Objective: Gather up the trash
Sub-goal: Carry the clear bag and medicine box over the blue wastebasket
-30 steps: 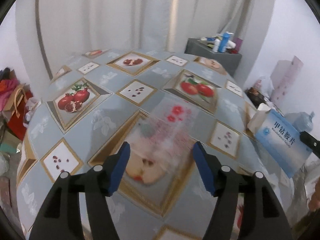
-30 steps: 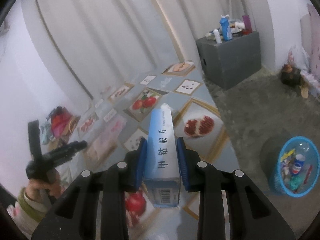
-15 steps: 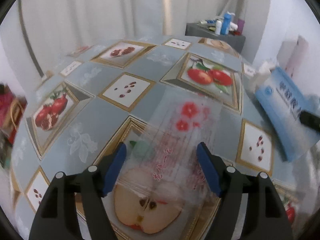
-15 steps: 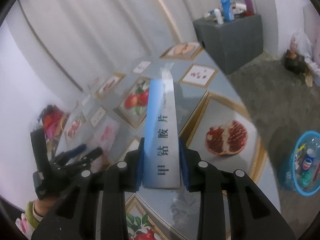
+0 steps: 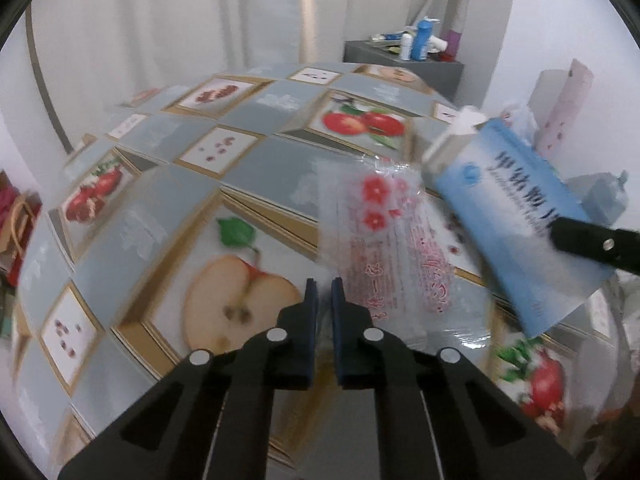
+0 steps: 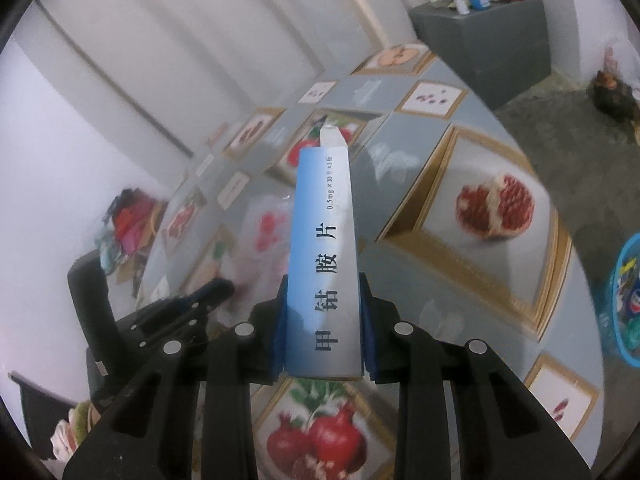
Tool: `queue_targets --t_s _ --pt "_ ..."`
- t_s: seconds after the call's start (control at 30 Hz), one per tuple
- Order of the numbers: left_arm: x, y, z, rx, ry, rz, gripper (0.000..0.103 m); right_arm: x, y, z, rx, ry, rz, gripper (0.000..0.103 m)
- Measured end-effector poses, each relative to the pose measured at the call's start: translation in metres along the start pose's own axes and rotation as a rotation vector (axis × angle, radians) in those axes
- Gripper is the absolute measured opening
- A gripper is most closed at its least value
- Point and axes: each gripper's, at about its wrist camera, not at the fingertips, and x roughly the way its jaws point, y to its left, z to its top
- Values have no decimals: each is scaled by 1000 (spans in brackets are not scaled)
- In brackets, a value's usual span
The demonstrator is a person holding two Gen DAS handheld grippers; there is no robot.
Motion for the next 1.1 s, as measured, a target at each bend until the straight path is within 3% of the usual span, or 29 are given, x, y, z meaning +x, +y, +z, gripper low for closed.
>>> queue_targets --t_s 0.23,0.53,0.8,1.0,1.1 --pt "-17 -13 -25 -74 35 -181 2 -7 14 -18 -40 30 -6 28" --pt "-61 -19 -77 -189 84 -398 1 -38 27 -67 -133 95 -23 28" --pt "-60 -11 -86 -400 87 -611 2 -41 29 -75 -149 85 -35 28" --pt "-49 -5 -85 -483 116 -664 4 -44 25 -75 -128 74 -17 28" --pt "-46 -7 -84 -488 122 -679 14 -44 24 -75 -123 71 -11 28"
